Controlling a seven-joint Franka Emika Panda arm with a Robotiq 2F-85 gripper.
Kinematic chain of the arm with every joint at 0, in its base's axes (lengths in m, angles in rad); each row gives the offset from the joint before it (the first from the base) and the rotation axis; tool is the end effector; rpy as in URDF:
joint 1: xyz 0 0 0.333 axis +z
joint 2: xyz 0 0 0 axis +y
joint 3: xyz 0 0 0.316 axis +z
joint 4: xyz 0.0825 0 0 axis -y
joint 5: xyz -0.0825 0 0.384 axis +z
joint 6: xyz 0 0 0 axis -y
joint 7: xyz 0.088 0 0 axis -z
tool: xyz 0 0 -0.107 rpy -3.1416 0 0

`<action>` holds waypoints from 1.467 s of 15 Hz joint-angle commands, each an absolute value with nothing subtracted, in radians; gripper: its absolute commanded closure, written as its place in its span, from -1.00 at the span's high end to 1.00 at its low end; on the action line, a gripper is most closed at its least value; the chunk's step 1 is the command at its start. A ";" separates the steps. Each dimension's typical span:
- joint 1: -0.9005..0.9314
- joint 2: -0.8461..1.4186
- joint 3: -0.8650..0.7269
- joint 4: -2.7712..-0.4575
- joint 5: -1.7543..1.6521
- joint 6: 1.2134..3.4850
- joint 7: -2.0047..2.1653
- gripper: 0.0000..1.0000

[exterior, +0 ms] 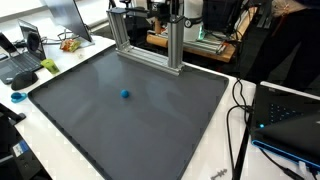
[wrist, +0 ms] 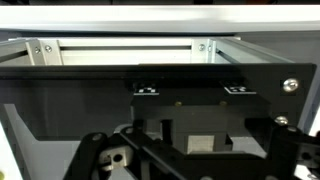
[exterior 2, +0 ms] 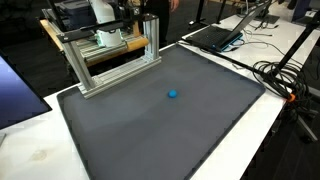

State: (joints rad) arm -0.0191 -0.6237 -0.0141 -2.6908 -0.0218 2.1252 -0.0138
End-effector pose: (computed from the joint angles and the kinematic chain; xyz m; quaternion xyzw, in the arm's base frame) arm 0.3532 -0.0125 0.4257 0.9996 -0.0030 0.0289 0.0060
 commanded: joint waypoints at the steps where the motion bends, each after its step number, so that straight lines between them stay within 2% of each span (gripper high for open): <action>1: -0.018 -0.628 -0.011 -2.687 -0.025 2.099 -0.013 0.91; 2: -0.020 -0.626 -0.009 -2.686 -0.028 2.101 -0.009 0.69; 3: -0.019 -0.623 -0.007 -2.685 -0.029 2.101 -0.008 0.56; 4: -0.019 -0.621 -0.005 -2.685 -0.029 2.102 -0.006 0.52; 7: -0.018 -0.614 0.002 -2.683 -0.029 2.107 0.000 0.12; 10: -0.020 -0.609 0.007 -2.678 -0.037 2.107 0.008 -0.09; 12: -0.025 -0.608 0.011 -2.676 -0.041 2.109 0.020 -0.35; 13: -0.028 -0.607 0.014 -2.676 -0.045 2.111 0.029 -0.57; 22: -0.040 -0.571 0.016 -2.630 -0.047 2.155 0.092 -0.57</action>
State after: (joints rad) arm -0.0269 -0.6056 0.0050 -2.6737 -0.0359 2.1373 0.0699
